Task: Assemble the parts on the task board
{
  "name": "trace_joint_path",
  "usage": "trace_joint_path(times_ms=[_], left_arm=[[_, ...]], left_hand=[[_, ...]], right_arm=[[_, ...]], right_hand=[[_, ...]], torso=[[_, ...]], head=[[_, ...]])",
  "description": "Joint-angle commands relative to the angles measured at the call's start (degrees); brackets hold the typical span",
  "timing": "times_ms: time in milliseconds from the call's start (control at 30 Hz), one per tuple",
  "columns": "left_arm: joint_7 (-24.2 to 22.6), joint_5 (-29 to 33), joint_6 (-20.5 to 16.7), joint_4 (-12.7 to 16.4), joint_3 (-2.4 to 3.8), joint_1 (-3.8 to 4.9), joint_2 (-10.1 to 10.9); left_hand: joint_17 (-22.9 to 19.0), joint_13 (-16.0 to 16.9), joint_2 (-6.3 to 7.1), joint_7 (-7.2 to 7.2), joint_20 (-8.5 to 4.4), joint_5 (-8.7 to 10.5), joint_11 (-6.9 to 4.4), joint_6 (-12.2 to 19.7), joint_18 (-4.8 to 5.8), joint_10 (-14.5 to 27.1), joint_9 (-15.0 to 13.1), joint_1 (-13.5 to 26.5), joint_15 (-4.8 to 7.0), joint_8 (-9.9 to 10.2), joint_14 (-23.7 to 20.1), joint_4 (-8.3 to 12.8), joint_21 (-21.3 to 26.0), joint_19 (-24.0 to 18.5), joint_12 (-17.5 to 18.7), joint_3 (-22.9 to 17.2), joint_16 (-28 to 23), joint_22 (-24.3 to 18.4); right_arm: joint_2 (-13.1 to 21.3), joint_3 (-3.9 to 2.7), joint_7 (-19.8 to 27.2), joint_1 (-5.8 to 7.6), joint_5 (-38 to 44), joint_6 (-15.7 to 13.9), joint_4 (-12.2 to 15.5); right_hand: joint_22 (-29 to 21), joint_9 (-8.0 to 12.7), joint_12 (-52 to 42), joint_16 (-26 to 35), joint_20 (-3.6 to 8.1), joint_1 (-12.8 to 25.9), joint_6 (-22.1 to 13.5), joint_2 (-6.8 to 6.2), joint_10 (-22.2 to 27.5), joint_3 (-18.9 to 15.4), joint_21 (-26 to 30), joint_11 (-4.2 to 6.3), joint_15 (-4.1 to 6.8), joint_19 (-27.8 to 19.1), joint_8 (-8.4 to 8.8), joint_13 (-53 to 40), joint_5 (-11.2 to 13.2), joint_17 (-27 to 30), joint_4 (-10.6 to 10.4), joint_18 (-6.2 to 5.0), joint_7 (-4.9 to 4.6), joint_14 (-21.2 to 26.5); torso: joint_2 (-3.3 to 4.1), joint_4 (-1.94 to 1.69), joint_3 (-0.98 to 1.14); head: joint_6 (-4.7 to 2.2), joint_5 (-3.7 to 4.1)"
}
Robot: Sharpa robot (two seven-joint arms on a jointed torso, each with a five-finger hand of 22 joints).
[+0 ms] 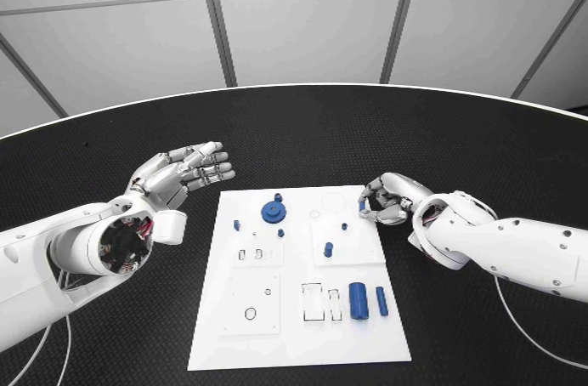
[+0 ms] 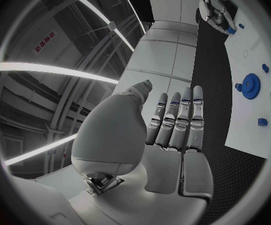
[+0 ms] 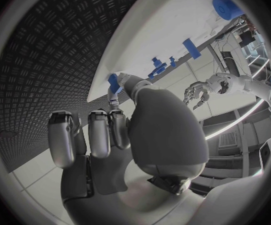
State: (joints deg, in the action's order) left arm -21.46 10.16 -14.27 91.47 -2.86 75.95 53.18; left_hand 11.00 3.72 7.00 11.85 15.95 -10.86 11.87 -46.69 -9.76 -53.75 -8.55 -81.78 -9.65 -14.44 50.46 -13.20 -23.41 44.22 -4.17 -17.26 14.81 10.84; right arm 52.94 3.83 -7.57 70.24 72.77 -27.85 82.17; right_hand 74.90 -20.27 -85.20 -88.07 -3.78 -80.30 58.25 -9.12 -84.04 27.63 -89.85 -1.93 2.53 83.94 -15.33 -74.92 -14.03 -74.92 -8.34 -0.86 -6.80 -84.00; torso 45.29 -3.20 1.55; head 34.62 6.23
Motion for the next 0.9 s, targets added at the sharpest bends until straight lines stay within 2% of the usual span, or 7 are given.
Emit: trace_joint_path(times_ms=[33, 200, 367, 500, 633, 767, 900], left_arm=[[0.00, 0.00, 0.01, -0.02, 0.00, 0.00, 0.00], [0.01, 0.00, 0.13, -0.34, 0.00, 0.00, -0.08], [0.03, 0.00, 0.24, -1.11, 0.00, -0.01, -0.63], [0.08, 0.00, 0.31, -1.79, -0.01, -0.01, -1.23], [0.14, 0.00, 0.36, -2.25, -0.01, -0.02, -1.77], [0.23, 0.01, 0.47, -2.86, -0.01, -0.02, -2.57], [0.31, 0.01, 0.54, -3.37, -0.01, -0.03, -3.24]], left_hand=[[0.09, -0.02, 0.34, 2.92, 0.01, 0.25, 0.13, 0.11, -0.58, 0.07, 0.09, 0.01, -0.06, 0.26, -0.07, 0.00, -0.36, -0.26, 0.35, -0.32, -0.16, 0.09], [0.09, -0.02, 0.34, 2.92, 0.01, 0.25, 0.13, 0.11, -0.58, 0.07, 0.09, 0.01, -0.06, 0.26, -0.07, 0.00, -0.36, -0.26, 0.35, -0.32, -0.16, 0.09], [0.09, -0.02, 0.34, 2.92, 0.01, 0.25, 0.13, 0.11, -0.58, 0.07, 0.09, 0.01, -0.06, 0.26, -0.07, 0.00, -0.36, -0.26, 0.35, -0.32, -0.16, 0.09], [0.13, -0.03, 0.34, 2.97, 0.01, 0.32, 0.17, 0.18, -0.58, 0.17, 0.12, 0.05, -0.08, 0.33, -0.06, 0.06, -0.46, -0.32, 0.40, -0.47, -0.22, 0.11], [0.13, -0.03, 0.34, 2.97, 0.01, 0.32, 0.17, 0.18, -0.58, 0.17, 0.12, 0.05, -0.08, 0.33, -0.06, 0.06, -0.46, -0.32, 0.40, -0.47, -0.22, 0.11], [0.14, -0.03, 0.33, 2.96, 0.01, 0.33, 0.17, 0.18, -0.58, 0.16, 0.12, 0.06, -0.08, 0.33, -0.06, 0.05, -0.47, -0.32, 0.39, -0.48, -0.22, 0.11], [0.14, -0.02, 0.33, 2.95, 0.01, 0.33, 0.16, 0.16, -0.58, 0.14, 0.12, 0.08, -0.08, 0.33, -0.06, 0.05, -0.48, -0.33, 0.38, -0.49, -0.23, 0.11]], right_arm=[[-0.01, -0.01, -0.05, 0.00, 0.00, -0.47, 0.28], [0.28, -0.05, -0.39, 0.01, 0.00, -0.98, 1.98], [0.91, -0.45, -1.11, 0.31, 0.00, -0.99, 5.56], [0.78, -0.73, -1.61, 1.07, 0.00, -0.75, 7.99], [-0.10, -0.88, -2.23, 2.23, 0.00, -0.25, 10.23], [-2.29, -0.97, -2.96, 3.24, 0.01, 0.47, 11.93], [-5.54, -0.99, -3.46, 3.64, 0.78, 1.42, 11.91]], right_hand=[[15.10, -1.96, -0.22, -0.12, 0.45, -0.24, 0.82, 1.23, -2.98, 0.47, -0.15, 0.55, 0.45, 6.06, -1.27, -11.40, 0.40, -10.37, 0.33, 0.86, 0.92, -5.02], [15.10, -2.25, 0.02, -0.12, 0.47, -0.25, 0.44, 1.36, -2.83, 0.89, -0.15, 0.52, 0.41, 6.06, -1.49, -11.23, 0.46, -10.37, 0.84, 0.86, 0.84, -5.02], [15.10, -2.33, -0.02, -0.13, 0.47, -0.25, 0.32, 1.41, -2.86, 1.02, -0.15, 0.50, 0.38, 6.06, -1.53, -11.26, 0.47, -10.40, 0.97, 0.86, 0.79, -5.03], [15.10, -2.38, -0.05, -0.17, 0.45, -0.18, 0.22, 1.36, -2.88, 1.05, -0.15, 0.49, 0.33, 6.06, -1.56, -11.29, 0.45, -10.51, 1.04, 0.86, 0.75, -5.05], [15.10, -2.53, 0.05, -0.17, 0.38, -0.10, -0.01, 1.30, -2.81, 1.24, -0.15, 0.43, 0.19, 6.06, -1.65, -11.22, 0.20, -10.53, 1.32, 0.86, 0.65, -5.06], [15.10, -2.57, 0.03, -0.20, 0.35, -0.01, -0.08, 1.24, -2.83, 1.26, -0.15, 0.40, 0.15, 6.06, -1.67, -11.24, 0.20, -10.60, 1.37, 0.86, 0.61, -5.07], [15.10, -2.60, 0.08, -0.20, 0.33, 0.00, -0.14, 1.23, -2.79, 1.30, -0.15, 0.39, 0.11, 6.06, -1.69, -11.21, 0.17, -10.61, 1.43, 0.86, 0.59, -5.07]], torso=[[-0.03, 0.00, 0.01], [-0.30, 0.40, 0.10], [-0.78, 0.85, -0.04], [-1.35, 1.11, -0.26], [-1.62, 1.16, -0.42], [-2.04, 1.19, -0.75], [-2.34, 1.12, -0.96]], head=[[0.09, 0.02], [0.24, -0.37], [0.24, -0.68], [0.60, -1.20], [0.88, -1.81], [1.20, -2.50], [1.63, -3.25]])
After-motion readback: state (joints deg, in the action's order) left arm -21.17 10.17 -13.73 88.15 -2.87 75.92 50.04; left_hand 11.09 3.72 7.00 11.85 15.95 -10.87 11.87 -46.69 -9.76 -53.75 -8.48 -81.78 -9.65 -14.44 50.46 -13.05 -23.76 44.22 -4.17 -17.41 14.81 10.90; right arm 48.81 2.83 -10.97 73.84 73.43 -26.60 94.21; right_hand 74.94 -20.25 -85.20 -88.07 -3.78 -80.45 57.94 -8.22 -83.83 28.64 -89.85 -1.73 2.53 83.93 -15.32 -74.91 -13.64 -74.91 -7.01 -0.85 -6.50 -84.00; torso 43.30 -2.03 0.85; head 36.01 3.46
